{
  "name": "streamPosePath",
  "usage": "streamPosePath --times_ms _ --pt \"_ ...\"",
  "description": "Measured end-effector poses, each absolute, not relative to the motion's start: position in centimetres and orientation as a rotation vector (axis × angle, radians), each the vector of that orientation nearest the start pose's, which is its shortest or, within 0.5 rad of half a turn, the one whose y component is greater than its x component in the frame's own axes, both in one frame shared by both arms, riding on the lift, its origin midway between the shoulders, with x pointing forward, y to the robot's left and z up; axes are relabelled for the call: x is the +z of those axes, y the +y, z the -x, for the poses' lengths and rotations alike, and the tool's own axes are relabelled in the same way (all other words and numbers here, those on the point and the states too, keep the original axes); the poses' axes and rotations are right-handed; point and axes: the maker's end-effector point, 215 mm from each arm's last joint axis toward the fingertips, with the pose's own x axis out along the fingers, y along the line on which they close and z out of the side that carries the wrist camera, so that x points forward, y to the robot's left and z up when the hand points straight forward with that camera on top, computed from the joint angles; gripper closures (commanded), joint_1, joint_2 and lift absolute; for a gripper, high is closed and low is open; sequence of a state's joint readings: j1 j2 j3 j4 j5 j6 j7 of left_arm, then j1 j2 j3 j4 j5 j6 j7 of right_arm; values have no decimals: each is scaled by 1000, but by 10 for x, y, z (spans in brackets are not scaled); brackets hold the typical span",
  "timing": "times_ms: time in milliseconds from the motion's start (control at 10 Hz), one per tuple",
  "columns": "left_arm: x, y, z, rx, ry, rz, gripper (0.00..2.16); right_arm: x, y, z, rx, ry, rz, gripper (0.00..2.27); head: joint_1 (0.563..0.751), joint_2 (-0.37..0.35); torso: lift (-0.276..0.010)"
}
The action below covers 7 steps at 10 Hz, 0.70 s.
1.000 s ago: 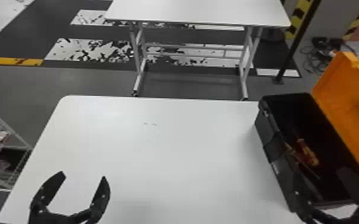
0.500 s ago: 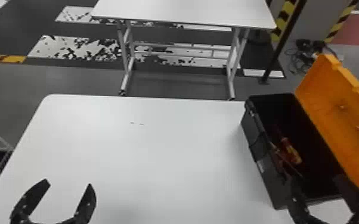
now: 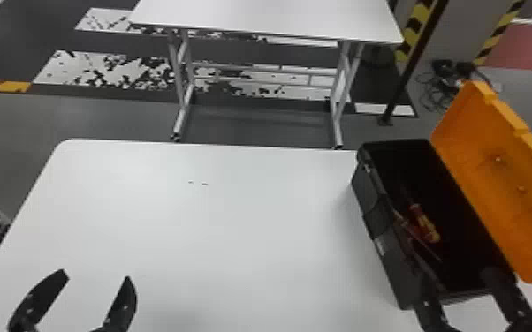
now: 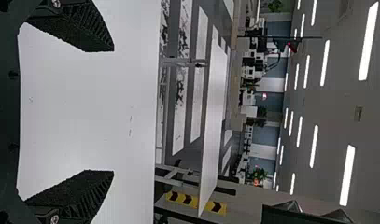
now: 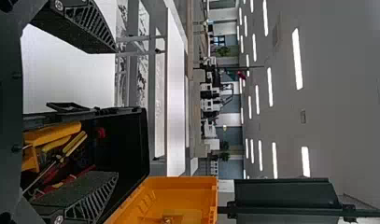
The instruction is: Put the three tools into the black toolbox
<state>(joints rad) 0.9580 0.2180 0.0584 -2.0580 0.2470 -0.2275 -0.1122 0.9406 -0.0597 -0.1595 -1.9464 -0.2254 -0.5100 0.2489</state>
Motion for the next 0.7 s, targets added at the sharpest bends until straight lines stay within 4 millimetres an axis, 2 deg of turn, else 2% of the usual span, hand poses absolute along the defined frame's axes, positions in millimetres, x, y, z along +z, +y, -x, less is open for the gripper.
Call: streamPosePath --times_ms 700 --pt "-422 243 -282 -179 240 67 63 -372 -282 -265 87 -20 -27 70 695 -86 -51"
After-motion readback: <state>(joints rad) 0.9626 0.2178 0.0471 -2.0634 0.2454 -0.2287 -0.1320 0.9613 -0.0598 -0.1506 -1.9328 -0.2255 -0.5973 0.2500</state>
